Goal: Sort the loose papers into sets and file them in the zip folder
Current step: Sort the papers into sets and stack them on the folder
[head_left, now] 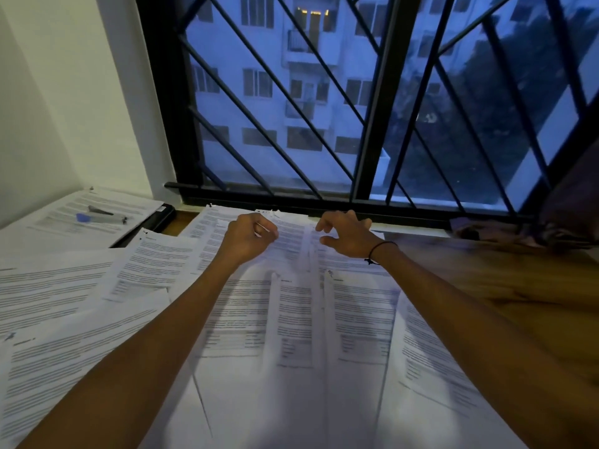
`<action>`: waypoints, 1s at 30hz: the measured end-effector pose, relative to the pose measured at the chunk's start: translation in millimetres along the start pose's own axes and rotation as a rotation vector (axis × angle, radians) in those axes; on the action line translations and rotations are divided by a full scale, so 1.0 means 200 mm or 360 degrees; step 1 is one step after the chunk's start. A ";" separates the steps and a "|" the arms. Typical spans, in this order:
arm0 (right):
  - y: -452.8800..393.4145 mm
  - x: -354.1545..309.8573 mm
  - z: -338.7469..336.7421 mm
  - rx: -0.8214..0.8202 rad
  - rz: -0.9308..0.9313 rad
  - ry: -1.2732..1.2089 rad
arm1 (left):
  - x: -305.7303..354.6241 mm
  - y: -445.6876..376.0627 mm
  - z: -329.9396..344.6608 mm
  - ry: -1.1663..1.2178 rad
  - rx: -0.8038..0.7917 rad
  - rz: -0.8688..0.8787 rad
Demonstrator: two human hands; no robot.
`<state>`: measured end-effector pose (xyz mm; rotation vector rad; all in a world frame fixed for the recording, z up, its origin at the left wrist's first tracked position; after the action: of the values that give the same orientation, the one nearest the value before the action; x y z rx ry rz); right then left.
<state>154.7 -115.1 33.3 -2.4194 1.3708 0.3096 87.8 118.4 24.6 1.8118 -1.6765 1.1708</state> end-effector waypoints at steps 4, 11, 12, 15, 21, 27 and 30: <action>0.05 0.10 -0.05 0.0024 0.0047 -0.0006 | 0.01 -0.02 0.02 0.0033 -0.0022 0.0027; 0.09 0.17 -0.05 0.0014 0.0120 0.0023 | 0.02 -0.03 0.05 -0.0001 -0.0035 0.0031; 0.09 0.17 -0.04 0.0013 0.0127 0.0045 | 0.02 -0.03 0.05 -0.0005 -0.0037 0.0020; 0.10 0.18 -0.03 -0.0007 0.0139 0.0072 | 0.02 -0.01 0.05 0.0006 -0.0041 0.0010; 0.11 0.18 -0.01 -0.0052 0.0132 0.0043 | 0.02 0.01 0.05 0.0009 -0.0045 0.0002; 0.11 0.13 0.01 -0.0098 0.0079 -0.0005 | -0.01 0.03 0.06 -0.0130 -0.0185 -0.0012; 0.11 0.12 0.06 -0.0159 0.0102 -0.0036 | -0.03 0.06 0.08 -0.0390 -0.0331 0.0020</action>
<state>148.9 -140.1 10.6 -2.4474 1.4573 0.4305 82.1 107.8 9.0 1.8732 -1.8683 0.7691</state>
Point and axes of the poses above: each hand's wrist, its own y-axis away from the middle knuckle, its own z-axis out of the palm, x = y × z, the point moved 6 cm from there along -y, towards the middle knuckle, and after that the axes turned 4 degrees about z, right-handed, at the moved point
